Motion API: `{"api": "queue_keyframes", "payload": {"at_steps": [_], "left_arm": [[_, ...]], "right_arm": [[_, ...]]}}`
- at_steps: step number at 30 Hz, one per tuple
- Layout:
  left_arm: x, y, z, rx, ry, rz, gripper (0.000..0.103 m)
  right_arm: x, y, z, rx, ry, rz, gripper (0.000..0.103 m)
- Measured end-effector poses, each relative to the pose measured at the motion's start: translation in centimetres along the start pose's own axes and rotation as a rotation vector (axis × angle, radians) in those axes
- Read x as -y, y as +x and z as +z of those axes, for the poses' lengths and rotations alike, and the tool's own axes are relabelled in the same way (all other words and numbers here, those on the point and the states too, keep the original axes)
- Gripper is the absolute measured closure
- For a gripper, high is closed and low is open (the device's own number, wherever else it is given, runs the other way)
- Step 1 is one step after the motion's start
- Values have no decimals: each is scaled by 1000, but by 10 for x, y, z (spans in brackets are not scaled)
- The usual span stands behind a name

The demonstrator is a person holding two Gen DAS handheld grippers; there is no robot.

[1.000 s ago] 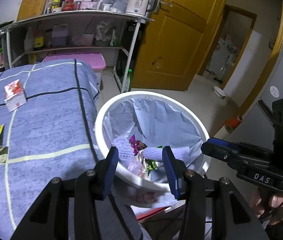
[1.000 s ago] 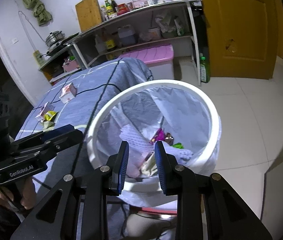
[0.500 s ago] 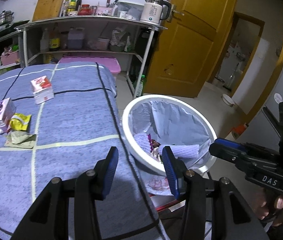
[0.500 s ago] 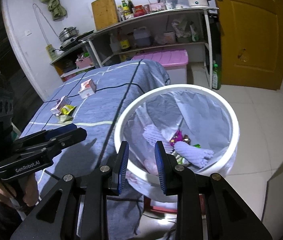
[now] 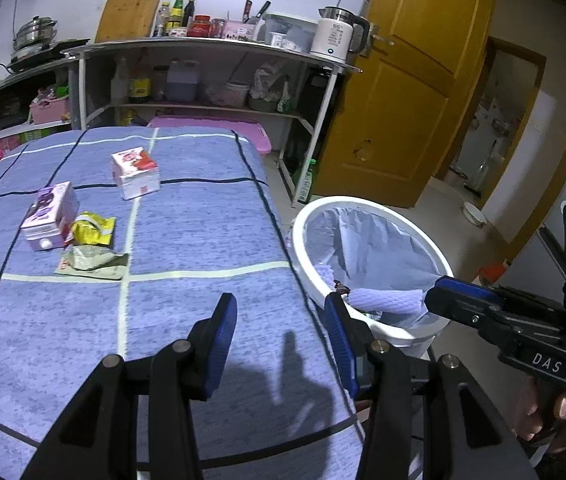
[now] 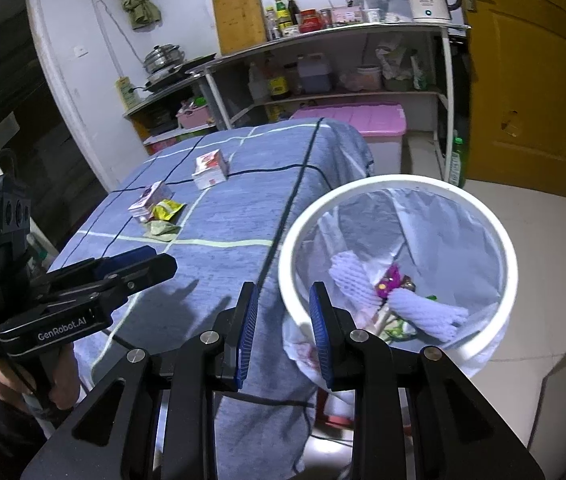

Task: Collect trash
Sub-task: 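Move both tools back over the table toward the purple carton and wrappers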

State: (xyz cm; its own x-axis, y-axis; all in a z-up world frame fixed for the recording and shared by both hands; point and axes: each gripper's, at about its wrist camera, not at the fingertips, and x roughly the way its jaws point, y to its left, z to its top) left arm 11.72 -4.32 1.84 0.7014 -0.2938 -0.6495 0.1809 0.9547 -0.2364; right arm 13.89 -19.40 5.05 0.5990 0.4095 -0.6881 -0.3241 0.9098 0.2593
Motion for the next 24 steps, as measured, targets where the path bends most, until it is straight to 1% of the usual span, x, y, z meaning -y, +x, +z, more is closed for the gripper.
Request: {"api": "queue_keyframes", "payload": {"at_steps": [7, 9, 11, 19, 24], "left_arm": [[-17, -8, -3, 12, -23, 27, 56], [-22, -10, -3, 14, -31, 36, 56], [-28, -11, -3, 17, -38, 45, 56], [-54, -17, -4, 25, -76, 94, 56], [-75, -20, -4, 33, -107, 129, 56]], "right_arm": [[-18, 9, 5, -9, -35, 29, 74], [-22, 12, 7, -11, -45, 37, 70], [-26, 15, 8, -13, -53, 45, 69], [-44, 31, 18, -25, -94, 76, 68], [-56, 48, 24, -41, -126, 105, 68]]}}
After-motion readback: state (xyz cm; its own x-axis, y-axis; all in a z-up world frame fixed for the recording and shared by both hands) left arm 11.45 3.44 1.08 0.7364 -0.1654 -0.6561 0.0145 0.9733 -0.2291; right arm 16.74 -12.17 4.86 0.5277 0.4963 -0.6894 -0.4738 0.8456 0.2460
